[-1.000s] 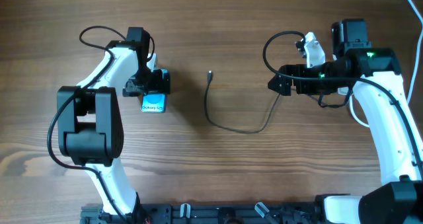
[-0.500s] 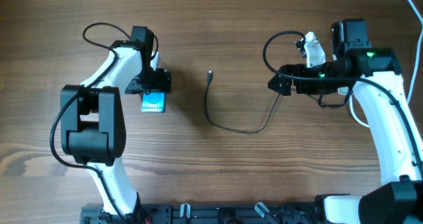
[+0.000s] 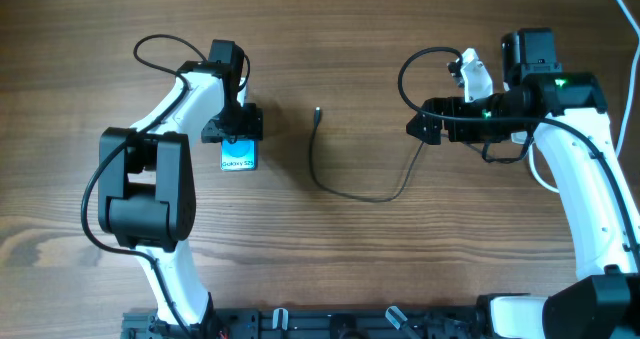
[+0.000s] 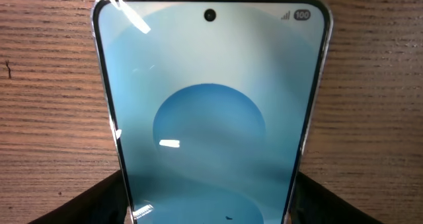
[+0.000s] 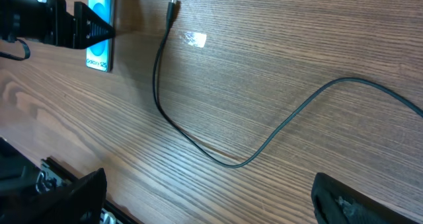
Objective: Plug charger to phone and switch on socket
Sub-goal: 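Grasp the phone's edge with the left gripper and lift it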
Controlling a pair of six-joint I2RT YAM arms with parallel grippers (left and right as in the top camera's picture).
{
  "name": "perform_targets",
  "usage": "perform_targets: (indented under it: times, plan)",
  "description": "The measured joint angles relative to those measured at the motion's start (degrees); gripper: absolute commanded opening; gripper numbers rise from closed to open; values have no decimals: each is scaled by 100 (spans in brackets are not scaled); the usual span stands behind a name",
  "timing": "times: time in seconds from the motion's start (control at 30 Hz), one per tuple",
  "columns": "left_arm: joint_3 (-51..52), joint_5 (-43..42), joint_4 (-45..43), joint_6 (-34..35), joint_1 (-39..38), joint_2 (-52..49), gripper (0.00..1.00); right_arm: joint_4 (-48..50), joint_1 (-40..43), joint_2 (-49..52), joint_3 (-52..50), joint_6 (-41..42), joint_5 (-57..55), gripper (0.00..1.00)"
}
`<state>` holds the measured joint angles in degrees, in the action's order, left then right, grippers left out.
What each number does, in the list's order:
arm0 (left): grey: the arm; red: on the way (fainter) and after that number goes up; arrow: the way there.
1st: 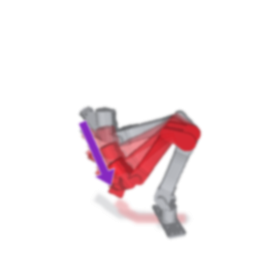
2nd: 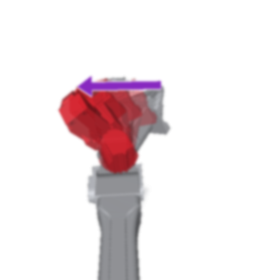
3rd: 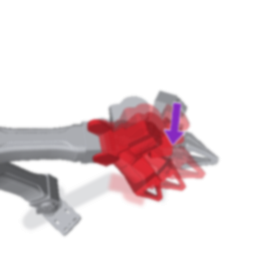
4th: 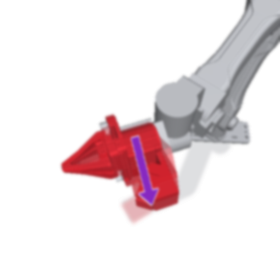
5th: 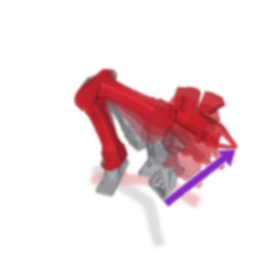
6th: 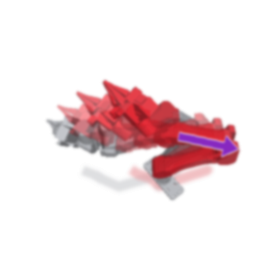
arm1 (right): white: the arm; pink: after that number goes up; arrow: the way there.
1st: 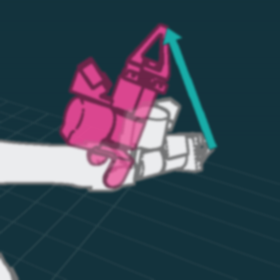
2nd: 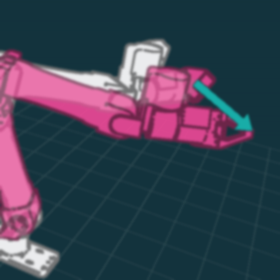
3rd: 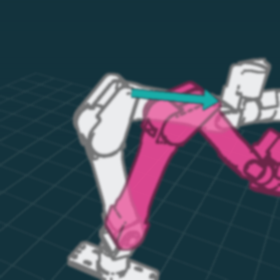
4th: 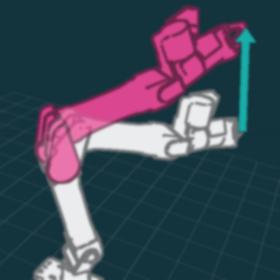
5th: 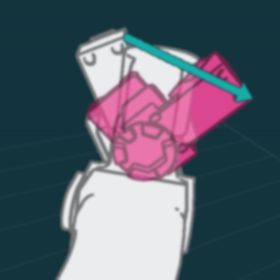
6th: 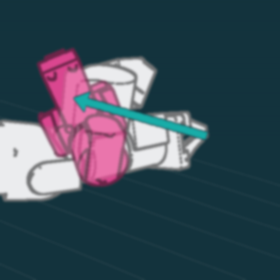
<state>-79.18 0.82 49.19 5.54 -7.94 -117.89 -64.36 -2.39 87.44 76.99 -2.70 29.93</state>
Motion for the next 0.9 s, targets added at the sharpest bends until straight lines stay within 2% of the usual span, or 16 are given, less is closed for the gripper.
perform_targets:
  times: [0.13,0.23,0.6,0.9]
  plan:
    - [0,0,-17,155,0,0,70,0,0,0,0,0,0,100]
    - [-7,0,-17,258,0,0,60,0,0,0,0,0,0,100]
    - [-35,-15,26,321,0,0,60,-4,0,0,0,0,0,100]
    - [-442,-186,850,365,-22,-201,60,-7,0,0,0,0,0,100]
